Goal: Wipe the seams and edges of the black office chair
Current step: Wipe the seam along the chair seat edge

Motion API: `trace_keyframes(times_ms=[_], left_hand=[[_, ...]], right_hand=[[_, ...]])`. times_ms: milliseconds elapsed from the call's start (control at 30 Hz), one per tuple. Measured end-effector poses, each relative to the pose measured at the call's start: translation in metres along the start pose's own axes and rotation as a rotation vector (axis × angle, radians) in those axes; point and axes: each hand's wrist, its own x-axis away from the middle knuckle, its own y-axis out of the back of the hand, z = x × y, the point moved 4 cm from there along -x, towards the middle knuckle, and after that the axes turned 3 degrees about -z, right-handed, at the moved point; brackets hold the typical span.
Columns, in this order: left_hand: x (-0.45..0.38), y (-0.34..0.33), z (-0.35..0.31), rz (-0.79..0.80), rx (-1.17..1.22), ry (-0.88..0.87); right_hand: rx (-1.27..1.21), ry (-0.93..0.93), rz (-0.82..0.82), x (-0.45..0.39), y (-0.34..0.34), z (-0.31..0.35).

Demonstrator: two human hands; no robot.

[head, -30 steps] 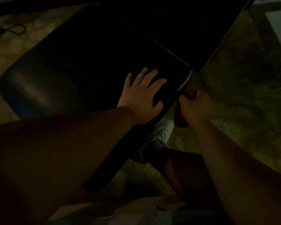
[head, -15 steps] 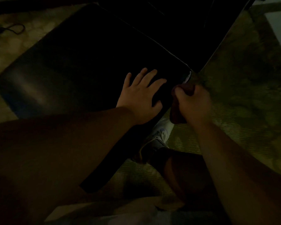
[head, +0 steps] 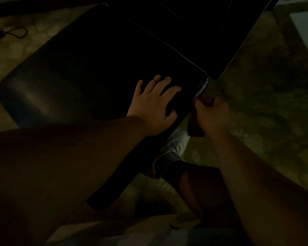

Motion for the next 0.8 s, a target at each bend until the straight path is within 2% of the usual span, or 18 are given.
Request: trace_keyframes(times_ms=[100, 233, 433, 600, 733, 800], left_hand=[[0.000, 0.001, -0.001, 0.005, 0.006, 0.008], [-0.005, 0.004, -0.004, 0.018, -0.030, 0.032], [-0.022, 0.009, -0.018, -0.064, -0.060, 0.048], [-0.018, -0.004, -0.015, -0.022, 0.008, 0.065], [-0.016, -0.004, -0.014, -0.029, 0.011, 0.065], [-0.015, -0.004, -0.014, -0.021, -0.002, 0.066]], right_hand=[[0.012, -0.053, -0.032, -0.001, 0.005, -0.005], [-0.077, 0.006, -0.012, -0.002, 0.001, 0.008], [-0.026, -0.025, -0.050, -0.002, 0.002, -0.004], [-0.075, 0.047, -0.029, 0.000, 0.002, 0.008], [-0.009, 0.009, -0.043, -0.004, 0.006, 0.000], [-0.085, -0.017, -0.050, -0.005, 0.008, 0.001]])
